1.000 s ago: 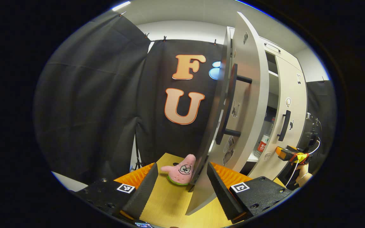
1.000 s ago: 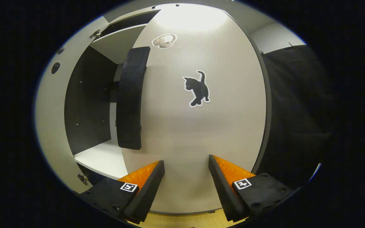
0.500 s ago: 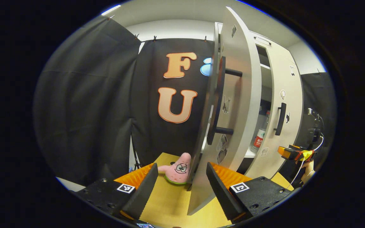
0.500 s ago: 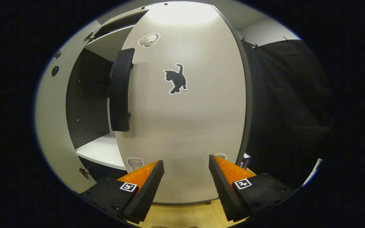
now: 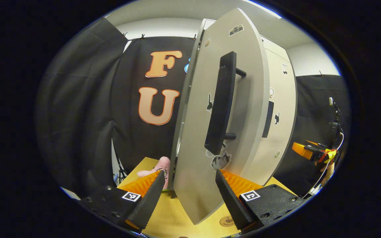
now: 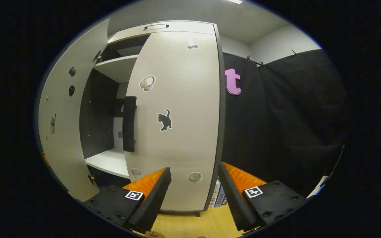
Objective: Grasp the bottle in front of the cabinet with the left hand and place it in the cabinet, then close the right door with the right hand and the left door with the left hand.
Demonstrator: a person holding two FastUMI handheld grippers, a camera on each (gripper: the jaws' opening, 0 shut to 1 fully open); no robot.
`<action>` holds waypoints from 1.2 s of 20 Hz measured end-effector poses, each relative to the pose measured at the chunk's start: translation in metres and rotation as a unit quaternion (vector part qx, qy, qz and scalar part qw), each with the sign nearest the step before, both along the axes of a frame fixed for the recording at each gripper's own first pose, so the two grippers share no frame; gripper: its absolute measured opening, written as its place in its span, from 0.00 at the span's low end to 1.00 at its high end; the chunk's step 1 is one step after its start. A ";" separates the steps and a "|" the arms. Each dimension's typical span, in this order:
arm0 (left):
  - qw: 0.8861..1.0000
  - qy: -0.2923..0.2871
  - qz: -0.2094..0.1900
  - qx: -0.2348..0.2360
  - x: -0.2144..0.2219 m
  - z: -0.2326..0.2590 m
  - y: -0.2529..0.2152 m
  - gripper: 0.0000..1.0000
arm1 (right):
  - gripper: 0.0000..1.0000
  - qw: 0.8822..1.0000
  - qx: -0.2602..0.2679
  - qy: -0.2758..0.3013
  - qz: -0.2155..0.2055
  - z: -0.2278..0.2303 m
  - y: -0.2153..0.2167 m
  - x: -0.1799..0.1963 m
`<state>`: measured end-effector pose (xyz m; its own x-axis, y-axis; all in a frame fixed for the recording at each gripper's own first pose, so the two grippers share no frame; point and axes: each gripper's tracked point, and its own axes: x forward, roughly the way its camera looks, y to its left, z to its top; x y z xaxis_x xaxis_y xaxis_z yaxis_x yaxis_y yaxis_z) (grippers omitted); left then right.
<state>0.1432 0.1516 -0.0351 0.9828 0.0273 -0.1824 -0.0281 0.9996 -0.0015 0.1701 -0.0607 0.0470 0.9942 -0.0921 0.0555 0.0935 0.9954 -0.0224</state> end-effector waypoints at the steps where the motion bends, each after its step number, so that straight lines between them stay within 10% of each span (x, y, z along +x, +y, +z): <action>1: 1.000 0.004 -0.004 0.001 0.004 -0.006 -0.004 0.94 | 0.95 1.000 -0.004 -0.006 -0.002 0.006 -0.005 -0.011; 10: 0.997 -0.012 -0.069 -0.028 0.059 -0.013 -0.081 0.94 | 0.94 0.999 0.002 -0.038 -0.019 0.044 -0.065 -0.058; 24: 0.999 -0.014 -0.022 0.027 0.113 -0.026 -0.106 0.94 | 0.95 0.998 0.014 -0.040 -0.052 0.054 -0.173 -0.077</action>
